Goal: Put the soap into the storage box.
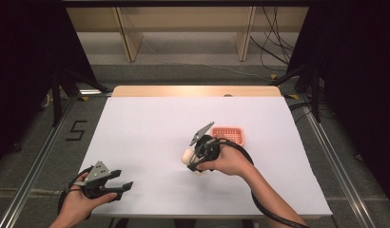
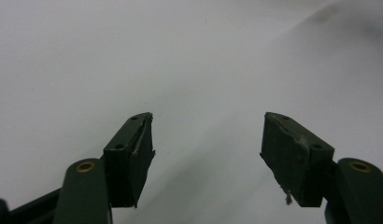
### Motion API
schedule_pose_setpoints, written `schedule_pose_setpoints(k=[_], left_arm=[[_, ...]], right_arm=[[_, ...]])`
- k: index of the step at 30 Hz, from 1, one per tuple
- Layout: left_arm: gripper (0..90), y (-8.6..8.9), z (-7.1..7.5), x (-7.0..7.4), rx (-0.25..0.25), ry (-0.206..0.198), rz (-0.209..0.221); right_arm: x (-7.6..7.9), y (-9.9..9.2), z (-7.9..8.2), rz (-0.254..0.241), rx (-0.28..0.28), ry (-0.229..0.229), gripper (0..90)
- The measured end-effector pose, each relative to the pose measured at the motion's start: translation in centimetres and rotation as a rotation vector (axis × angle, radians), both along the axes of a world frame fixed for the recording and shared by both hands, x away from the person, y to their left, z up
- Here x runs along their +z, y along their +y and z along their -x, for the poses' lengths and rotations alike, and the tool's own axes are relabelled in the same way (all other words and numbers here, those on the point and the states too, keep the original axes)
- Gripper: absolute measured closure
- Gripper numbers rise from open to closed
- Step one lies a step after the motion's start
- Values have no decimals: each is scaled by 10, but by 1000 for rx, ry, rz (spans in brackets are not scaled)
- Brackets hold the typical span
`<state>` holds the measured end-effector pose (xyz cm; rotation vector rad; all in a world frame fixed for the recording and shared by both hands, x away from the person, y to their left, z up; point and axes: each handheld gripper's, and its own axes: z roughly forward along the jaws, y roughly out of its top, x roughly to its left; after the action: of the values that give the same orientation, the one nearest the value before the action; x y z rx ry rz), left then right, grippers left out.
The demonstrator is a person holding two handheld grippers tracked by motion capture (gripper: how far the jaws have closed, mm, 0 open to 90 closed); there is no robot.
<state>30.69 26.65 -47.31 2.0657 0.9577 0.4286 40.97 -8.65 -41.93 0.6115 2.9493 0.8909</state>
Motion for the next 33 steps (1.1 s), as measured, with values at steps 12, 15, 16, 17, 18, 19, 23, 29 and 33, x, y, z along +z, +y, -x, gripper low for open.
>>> schedule_pose_setpoints(k=[12, 15, 16, 17, 18, 19, 23, 29, 33], left_arm=[[336, 0, 0, 0, -2, 0, -3], [336, 0, 0, 0, 1, -4, -2], [336, 1, 0, 0, -3, -2, -6], [336, 0, 0, 0, -2, 0, -4], [336, 0, 0, 0, -3, 0, -5], [336, 0, 0, 0, -3, 0, -5], [336, 0, 0, 0, -2, -1, -4], [336, 0, 0, 0, -1, -3, -4], [336, 0, 0, 0, 0, -4, -5]], right_arm=[[1, -15, 0, 13, -23, -12, 501], [1, -19, 1, 24, -35, -19, 501], [1, -21, -1, 25, -25, -26, 501], [0, -23, -1, 23, -25, -30, 501], [1, -24, 0, 29, -42, -16, 501], [1, -25, 0, 30, -27, -26, 501], [1, -31, -2, 32, -27, -43, 501], [2, -40, -3, 51, -44, -59, 501], [4, -47, -5, 63, -46, -87, 501]])
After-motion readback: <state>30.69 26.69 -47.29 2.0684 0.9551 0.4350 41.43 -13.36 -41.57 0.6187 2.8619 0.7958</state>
